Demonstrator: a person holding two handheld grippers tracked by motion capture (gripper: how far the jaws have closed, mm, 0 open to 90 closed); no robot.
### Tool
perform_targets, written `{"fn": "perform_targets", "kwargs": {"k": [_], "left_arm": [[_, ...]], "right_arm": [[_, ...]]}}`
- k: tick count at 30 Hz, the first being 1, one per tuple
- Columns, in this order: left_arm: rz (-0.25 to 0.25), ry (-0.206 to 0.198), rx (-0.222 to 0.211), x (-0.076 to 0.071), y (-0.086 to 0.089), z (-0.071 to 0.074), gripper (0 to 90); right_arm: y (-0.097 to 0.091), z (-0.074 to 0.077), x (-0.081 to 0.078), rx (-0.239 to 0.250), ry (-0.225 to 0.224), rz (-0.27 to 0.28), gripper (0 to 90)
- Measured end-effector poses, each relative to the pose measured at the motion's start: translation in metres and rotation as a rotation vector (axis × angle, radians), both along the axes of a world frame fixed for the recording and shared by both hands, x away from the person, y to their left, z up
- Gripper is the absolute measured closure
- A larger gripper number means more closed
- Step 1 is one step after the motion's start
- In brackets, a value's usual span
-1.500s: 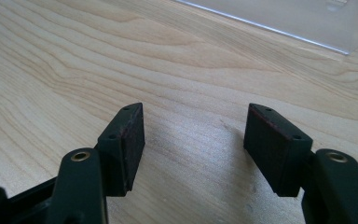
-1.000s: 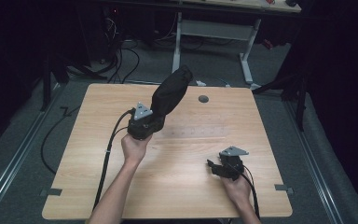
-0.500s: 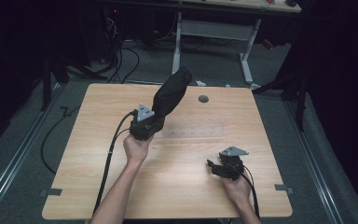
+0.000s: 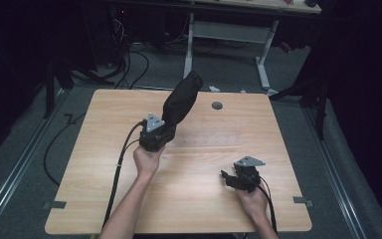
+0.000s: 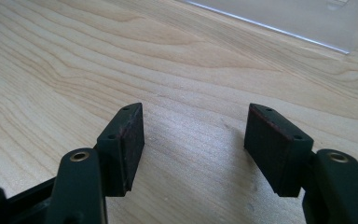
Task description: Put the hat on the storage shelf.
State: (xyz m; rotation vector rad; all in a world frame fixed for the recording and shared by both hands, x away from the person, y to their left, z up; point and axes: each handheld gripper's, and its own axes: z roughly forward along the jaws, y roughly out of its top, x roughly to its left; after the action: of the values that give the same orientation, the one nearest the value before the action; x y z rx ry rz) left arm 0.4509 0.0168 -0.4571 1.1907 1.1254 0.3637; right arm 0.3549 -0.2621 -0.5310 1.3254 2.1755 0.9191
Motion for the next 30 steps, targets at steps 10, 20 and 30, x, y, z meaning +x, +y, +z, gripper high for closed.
{"fn": "perform_targets", "kwargs": {"k": [10,20,30], "left_arm": [[0.009,-0.003,-0.008,-0.003,0.000,-0.007,85.6],[0.004,0.023,0.021,-0.006,0.001,-0.017,85.5],[0.001,0.064,0.045,-0.007,0.003,-0.027,85.8]], "right_arm": [[0.000,0.000,0.000,0.000,0.000,-0.002,38.1],[0.000,0.000,0.000,0.001,0.002,-0.004,38.0],[0.000,0.000,0.000,-0.004,-0.003,0.001,38.0]]}}
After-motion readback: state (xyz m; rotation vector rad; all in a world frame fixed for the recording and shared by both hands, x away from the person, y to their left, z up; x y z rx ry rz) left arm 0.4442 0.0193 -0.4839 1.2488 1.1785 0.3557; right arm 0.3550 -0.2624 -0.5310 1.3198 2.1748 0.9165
